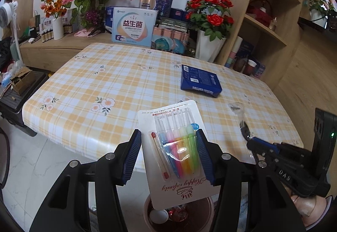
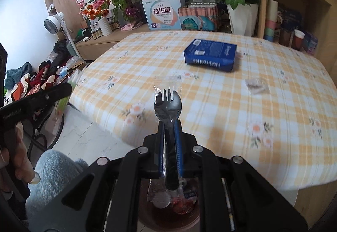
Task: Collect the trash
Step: 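Carry the spork over the bin and open the right tool while the left tool holds the pen pack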
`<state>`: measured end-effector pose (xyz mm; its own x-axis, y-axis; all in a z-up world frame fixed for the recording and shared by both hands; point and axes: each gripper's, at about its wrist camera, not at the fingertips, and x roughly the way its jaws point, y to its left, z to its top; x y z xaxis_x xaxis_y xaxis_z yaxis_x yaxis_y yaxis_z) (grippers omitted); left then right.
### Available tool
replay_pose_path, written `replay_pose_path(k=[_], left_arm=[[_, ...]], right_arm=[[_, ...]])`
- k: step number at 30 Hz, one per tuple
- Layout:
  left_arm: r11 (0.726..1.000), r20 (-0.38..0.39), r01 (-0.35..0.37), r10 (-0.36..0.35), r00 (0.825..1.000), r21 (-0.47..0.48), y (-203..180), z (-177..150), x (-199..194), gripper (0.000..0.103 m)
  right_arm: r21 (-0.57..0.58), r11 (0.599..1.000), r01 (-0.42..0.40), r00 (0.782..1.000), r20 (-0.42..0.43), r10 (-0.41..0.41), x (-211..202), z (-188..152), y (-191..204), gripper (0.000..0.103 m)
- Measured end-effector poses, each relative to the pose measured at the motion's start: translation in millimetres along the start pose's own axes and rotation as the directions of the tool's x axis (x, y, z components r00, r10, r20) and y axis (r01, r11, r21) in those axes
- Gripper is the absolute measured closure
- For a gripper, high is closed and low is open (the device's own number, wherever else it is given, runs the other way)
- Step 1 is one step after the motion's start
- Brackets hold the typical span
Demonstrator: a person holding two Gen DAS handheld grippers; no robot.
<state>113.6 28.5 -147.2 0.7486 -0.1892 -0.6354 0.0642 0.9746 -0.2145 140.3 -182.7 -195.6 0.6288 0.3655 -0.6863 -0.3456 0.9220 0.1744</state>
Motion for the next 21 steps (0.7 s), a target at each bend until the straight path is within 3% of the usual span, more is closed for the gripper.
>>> replay_pose_path(k=[8, 16, 19, 21], left_arm=[[1.0, -0.02, 0.013, -0.013, 1.0, 0.026, -15.2, -32.2, -15.3, 0.051], [1.0, -0.023, 0.0, 0.0, 1.0, 0.02, -18.7, -46.0, -19.8, 0.051], [1.0, -0.029, -0.007, 0.008, 1.0, 0.024, -20.1, -49.8, -20.2, 0.051], [1.0, -0.034, -0.011, 0.012, 0.999, 0.027, -20.5, -51.6, -19.8, 0.051]], right_arm=[[0.028, 1.0, -0.006, 0.998, -0.063, 0.008, -7.6, -51.6, 0.8, 0.089], [0.007, 1.0, -0.028, 0.996, -0.086, 0.028, -7.7, -64.4, 8.3, 0.088], [0.009, 0.999, -0.047, 0.995, -0.091, 0.048, -5.8, -66.6, 9.1, 0.069], [0.006, 0.999, -0.049, 0.995, -0.092, 0.049, -5.6, -66.6, 9.9, 0.066]])
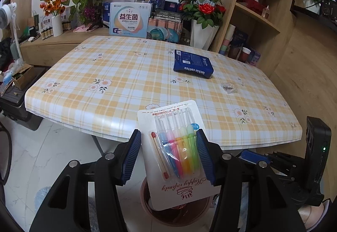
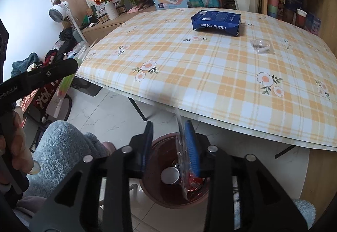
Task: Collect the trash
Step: 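Carry the spork over the bin and open the right tool while the left tool holds the pen pack, then move both tools back over the table toward the blue box and screw bag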
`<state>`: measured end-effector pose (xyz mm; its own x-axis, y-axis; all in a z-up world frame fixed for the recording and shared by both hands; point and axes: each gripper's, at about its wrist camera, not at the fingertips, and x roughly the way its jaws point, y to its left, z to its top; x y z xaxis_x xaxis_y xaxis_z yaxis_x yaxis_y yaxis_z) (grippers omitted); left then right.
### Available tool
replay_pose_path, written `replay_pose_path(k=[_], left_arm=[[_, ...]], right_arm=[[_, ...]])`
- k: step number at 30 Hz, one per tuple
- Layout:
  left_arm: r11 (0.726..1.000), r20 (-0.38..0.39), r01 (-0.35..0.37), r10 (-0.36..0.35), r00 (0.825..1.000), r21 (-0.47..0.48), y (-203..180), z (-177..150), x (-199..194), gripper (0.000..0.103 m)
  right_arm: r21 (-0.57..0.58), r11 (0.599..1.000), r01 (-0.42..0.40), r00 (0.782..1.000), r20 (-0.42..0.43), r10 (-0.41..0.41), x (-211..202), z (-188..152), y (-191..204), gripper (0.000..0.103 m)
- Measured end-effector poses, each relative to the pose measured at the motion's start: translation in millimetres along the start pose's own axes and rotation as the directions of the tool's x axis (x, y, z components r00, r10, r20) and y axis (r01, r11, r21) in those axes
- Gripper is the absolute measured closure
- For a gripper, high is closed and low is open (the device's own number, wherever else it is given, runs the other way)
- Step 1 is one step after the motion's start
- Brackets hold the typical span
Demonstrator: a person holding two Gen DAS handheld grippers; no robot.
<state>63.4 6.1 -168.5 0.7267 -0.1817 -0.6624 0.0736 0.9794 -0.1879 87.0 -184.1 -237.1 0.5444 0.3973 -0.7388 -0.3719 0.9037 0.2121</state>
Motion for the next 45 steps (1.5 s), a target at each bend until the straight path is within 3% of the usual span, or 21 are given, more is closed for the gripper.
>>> replay_pose_path(k=[3, 7, 10, 15, 20, 27, 28, 29, 32, 38, 45], left_arm=[[1.0, -0.008, -0.001, 0.001, 1.0, -0.005, 0.9, -2.3, 1.7, 0.051], [1.0, -0.017, 0.002, -0.002, 1.0, -0.005, 0.3, -4.7, 3.7, 0.051], [1.0, -0.027, 0.005, -0.005, 1.0, 0.0, -2.1, -7.5, 6.4, 0.051], [1.0, -0.055, 0.007, -0.007, 0.998, 0.005, -5.4, -13.6, 14.1, 0.05], [0.999, -0.095, 0.023, -0.021, 0.995, 0.026, -15.6, -20.5, 24.7, 0.05], [0.996, -0.136, 0.06, -0.05, 0.99, 0.068, -34.8, -26.5, 38.6, 0.048], [0.995, -0.137, 0.07, -0.06, 0.989, 0.071, -36.7, -25.8, 40.2, 0.044], [0.995, -0.129, 0.074, -0.065, 0.99, 0.073, -37.7, -25.0, 40.0, 0.033], [0.996, -0.065, 0.04, -0.035, 0.997, 0.074, -37.5, -19.7, 33.0, 0.015], [0.998, -0.006, -0.033, 0.034, 0.999, 0.055, -23.1, -6.9, 27.6, 0.009], [0.997, 0.013, -0.073, 0.073, 0.997, 0.018, -3.9, -1.3, 25.0, 0.006]], right_arm=[[0.015, 1.0, 0.016, 1.0, 0.022, -0.016, -3.6, 1.3, -2.9, 0.047], [0.032, 0.997, 0.064, 0.994, 0.086, -0.067, -16.2, 5.7, -9.2, 0.013], [0.046, 0.995, 0.093, 0.985, 0.143, -0.099, -28.6, 10.6, -16.4, 0.007], [0.072, 0.992, 0.106, 0.976, 0.185, -0.118, -41.9, 17.5, -28.7, 0.006], [0.073, 0.975, 0.21, 0.951, 0.217, -0.221, -50.0, 21.5, -35.7, 0.006], [0.085, 0.98, 0.181, 0.941, 0.275, -0.198, -63.5, 24.6, -40.8, 0.006], [0.079, 0.981, 0.179, 0.941, 0.277, -0.194, -63.8, 25.0, -41.7, 0.006], [0.078, 0.981, 0.179, 0.941, 0.277, -0.193, -64.1, 24.7, -41.9, 0.006], [0.086, 0.979, 0.186, 0.941, 0.272, -0.203, -62.2, 23.8, -45.1, 0.006], [0.099, 0.971, 0.219, 0.936, 0.26, -0.237, -57.9, 20.9, -48.1, 0.006], [0.095, 0.963, 0.254, 0.93, 0.249, -0.27, -52.0, 20.6, -49.0, 0.006]])
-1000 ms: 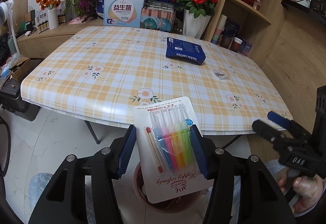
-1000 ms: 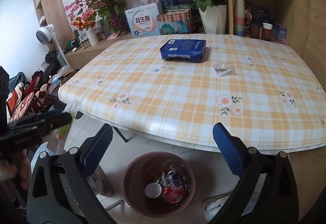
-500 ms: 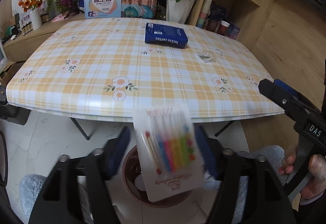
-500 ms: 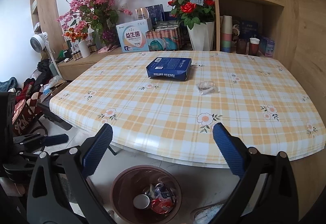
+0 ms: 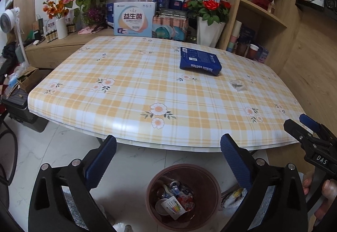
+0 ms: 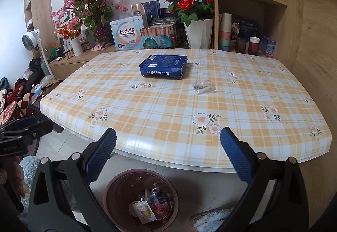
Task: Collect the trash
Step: 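Move both tools back over the table toward the blue box and screw bag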
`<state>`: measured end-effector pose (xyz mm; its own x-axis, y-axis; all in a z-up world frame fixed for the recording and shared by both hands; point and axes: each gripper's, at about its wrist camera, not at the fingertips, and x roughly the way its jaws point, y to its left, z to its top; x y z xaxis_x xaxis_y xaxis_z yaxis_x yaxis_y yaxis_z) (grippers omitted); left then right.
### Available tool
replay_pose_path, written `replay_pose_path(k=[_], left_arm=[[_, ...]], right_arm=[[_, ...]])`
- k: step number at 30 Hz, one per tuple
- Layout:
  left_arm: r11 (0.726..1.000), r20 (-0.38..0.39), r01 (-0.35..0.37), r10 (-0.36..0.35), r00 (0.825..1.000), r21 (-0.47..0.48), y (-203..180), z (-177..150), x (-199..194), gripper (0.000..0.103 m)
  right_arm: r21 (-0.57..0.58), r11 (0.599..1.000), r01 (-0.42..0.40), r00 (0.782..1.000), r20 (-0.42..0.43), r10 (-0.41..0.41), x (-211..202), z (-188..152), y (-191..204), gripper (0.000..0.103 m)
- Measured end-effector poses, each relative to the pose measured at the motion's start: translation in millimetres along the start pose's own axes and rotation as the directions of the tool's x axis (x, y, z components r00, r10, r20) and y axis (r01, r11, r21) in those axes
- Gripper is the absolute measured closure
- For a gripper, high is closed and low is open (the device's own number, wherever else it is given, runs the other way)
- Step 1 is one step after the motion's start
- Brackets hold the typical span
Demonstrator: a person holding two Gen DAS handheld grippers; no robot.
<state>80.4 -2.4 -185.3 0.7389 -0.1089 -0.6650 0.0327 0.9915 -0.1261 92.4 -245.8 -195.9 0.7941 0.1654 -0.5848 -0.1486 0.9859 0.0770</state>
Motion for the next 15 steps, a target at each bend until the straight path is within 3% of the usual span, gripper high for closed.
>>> replay_pose_path(k=[9, 15], left_arm=[[1.0, 0.023, -0.029, 0.029, 0.999, -0.007, 14.8, 14.8, 2.5, 0.006], [0.999, 0.024, -0.03, 0.031, 0.999, -0.018, 23.9, 31.3, 15.1, 0.006]], right_arm=[[-0.037, 0.999, 0.027, 1.0, -0.015, -0.028, 12.5, 9.0, 1.6, 0.006], [0.004, 1.0, -0.014, 0.999, -0.038, 0.014, 31.9, 26.5, -16.1, 0.006]])
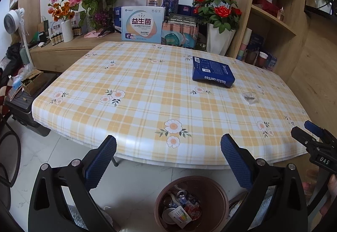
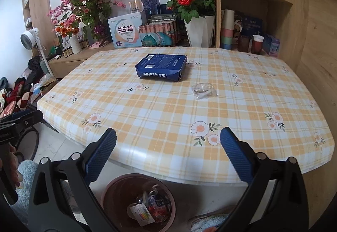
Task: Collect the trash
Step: 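Move both tools back over the table toward the blue box and screw bag, then close the right tool around the clear bag of screws, then grasp the blue Luckin coffee box with the left tool while the right tool holds the screws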
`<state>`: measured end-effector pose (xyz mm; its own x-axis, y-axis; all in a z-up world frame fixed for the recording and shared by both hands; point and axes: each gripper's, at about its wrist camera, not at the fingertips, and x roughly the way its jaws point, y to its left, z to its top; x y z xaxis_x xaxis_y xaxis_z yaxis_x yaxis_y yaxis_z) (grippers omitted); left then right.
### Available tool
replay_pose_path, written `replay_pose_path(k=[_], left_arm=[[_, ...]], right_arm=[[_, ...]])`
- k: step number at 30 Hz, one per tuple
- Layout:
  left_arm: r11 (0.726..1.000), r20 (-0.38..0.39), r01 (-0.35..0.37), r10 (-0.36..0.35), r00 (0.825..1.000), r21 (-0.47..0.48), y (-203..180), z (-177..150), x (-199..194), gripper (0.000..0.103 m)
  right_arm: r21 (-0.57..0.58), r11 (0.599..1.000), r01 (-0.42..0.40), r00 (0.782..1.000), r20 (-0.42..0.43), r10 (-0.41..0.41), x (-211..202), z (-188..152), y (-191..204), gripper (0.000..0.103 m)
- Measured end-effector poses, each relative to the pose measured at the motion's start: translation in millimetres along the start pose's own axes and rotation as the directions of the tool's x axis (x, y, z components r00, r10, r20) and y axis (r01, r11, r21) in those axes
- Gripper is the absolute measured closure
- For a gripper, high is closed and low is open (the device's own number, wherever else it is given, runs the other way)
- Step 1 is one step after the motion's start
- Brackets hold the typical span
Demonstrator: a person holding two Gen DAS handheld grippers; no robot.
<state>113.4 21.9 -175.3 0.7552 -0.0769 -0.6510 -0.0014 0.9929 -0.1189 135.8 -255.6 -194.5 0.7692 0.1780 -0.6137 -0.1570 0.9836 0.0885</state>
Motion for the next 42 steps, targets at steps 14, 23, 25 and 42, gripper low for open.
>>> replay_pose_path(k=[14, 23, 25, 42], left_arm=[[0.995, -0.008, 0.018, -0.017, 1.0, 0.099, -20.5, 55.6, 82.8, 0.006], [0.965, -0.008, 0.022, -0.02, 1.0, 0.263, -61.7, 91.0, 159.5, 0.006], [0.962, -0.022, 0.04, -0.035, 0.999, 0.27, -67.2, 95.1, 173.3, 0.006], [0.758, 0.029, 0.074, -0.122, 0.992, 0.648, -126.1, 105.3, 244.0, 0.006]], right_arm=[[-0.065, 0.994, 0.086, 0.984, -0.151, -0.095, 109.7, 47.8, -52.8, 0.006], [-0.052, 0.998, 0.034, 0.969, -0.243, -0.046, 193.0, 76.5, -84.9, 0.02], [-0.036, 0.999, 0.028, 0.966, -0.256, -0.037, 207.2, 78.2, -89.2, 0.021], [0.008, 1.0, -0.013, 0.966, -0.258, 0.014, 229.3, 77.0, -102.1, 0.053]])
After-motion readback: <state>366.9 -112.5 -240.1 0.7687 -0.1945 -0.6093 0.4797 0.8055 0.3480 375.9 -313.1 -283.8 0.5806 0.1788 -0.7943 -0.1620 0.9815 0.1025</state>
